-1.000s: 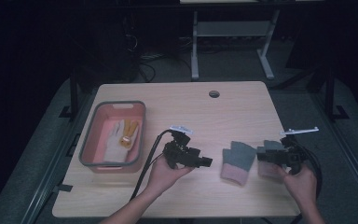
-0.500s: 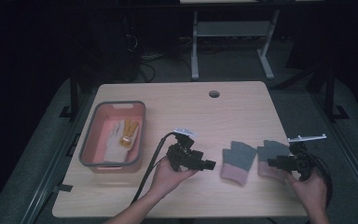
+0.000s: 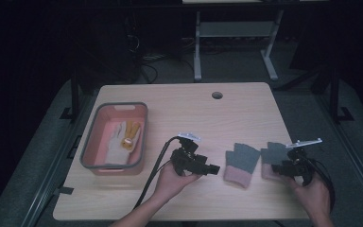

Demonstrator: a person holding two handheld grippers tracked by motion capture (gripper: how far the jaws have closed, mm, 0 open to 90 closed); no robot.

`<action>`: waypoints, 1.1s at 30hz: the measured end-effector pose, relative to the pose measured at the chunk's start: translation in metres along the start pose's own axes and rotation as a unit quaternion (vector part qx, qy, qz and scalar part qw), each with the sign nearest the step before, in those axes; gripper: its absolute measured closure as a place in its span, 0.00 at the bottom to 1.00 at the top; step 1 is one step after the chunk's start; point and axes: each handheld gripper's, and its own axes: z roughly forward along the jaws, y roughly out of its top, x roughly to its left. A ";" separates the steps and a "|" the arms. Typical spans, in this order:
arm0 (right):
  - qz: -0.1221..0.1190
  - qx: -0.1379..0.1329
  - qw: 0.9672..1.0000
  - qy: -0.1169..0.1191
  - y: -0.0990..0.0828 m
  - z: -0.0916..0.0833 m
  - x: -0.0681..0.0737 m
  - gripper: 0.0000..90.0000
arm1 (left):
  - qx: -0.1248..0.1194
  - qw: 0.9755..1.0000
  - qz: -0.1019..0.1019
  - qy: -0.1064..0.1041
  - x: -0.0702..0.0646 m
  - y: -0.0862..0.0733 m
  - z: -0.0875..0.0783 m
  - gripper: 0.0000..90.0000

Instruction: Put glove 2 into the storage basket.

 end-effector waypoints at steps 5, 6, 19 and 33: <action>0.013 0.001 1.000 0.006 -0.001 0.002 -0.001 0.55 | -0.009 1.000 -0.005 -0.005 0.000 0.001 0.000 0.31; 0.010 -0.001 1.000 0.004 -0.001 0.002 -0.001 0.55 | -0.010 1.000 -0.005 -0.006 -0.001 0.001 0.000 0.31; 0.020 -0.007 1.000 -0.004 -0.003 0.003 0.003 0.61 | -0.013 1.000 -0.003 -0.009 -0.001 0.001 -0.001 0.31; 0.024 -0.005 1.000 0.016 -0.001 0.003 0.002 0.85 | -0.016 1.000 -0.005 -0.017 -0.002 0.001 0.000 0.31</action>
